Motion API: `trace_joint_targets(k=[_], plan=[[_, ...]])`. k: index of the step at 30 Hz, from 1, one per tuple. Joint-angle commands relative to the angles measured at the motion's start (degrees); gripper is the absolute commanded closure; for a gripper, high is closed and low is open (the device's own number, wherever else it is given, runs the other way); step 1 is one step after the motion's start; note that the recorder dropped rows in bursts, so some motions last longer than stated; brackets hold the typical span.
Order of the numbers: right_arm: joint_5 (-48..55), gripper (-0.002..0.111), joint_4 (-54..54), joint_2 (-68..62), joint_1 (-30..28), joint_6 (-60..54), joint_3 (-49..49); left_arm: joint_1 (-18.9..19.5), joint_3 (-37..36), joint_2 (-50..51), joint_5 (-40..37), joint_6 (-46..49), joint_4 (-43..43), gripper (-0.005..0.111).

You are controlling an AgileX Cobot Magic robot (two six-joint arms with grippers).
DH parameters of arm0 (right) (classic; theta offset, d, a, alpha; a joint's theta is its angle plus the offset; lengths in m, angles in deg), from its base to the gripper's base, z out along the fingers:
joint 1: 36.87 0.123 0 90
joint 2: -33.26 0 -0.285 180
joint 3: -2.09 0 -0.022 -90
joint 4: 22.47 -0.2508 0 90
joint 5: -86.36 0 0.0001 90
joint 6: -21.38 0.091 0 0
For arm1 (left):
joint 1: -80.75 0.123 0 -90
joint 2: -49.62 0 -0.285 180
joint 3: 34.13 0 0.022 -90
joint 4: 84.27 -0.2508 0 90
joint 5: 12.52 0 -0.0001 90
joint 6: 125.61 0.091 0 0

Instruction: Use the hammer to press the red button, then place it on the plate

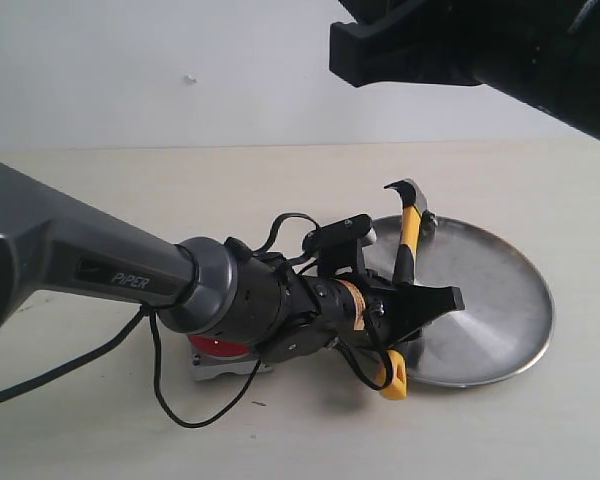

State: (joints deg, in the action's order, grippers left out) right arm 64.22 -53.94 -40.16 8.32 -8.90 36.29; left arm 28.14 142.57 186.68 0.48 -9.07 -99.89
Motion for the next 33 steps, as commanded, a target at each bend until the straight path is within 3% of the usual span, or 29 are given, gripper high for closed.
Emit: trace_joint_targets(k=[1,7,16,22,27,29,33], plan=[[-0.3,0.060,0.4,0.3,-0.3,0.1,-0.2,0.0,0.7,-0.8,3.2,1.6,-0.4,0.084],[-0.3,0.060,0.4,0.3,-0.3,0.1,-0.2,0.0,0.7,-0.8,3.2,1.6,-0.4,0.062],[-0.3,0.060,0.3,0.3,-0.3,0.1,-0.2,0.0,0.7,-0.8,3.4,1.6,-0.6,0.058],[-0.3,0.060,0.3,0.3,-0.3,0.1,-0.2,0.0,0.7,-0.8,3.4,1.6,-1.7,0.032],[-0.3,0.060,0.3,0.3,-0.3,0.1,-0.2,0.1,0.7,-5.2,2.2,2.9,-2.8,0.039],[-0.3,0.060,0.3,0.3,-0.3,0.1,-0.2,0.1,0.7,-9.2,-0.2,3.4,-7.8,0.041],[-0.3,0.060,0.3,0.3,-0.3,0.1,-0.2,0.1,0.7,-14.8,-16.7,3.4,-12.9,0.044]])
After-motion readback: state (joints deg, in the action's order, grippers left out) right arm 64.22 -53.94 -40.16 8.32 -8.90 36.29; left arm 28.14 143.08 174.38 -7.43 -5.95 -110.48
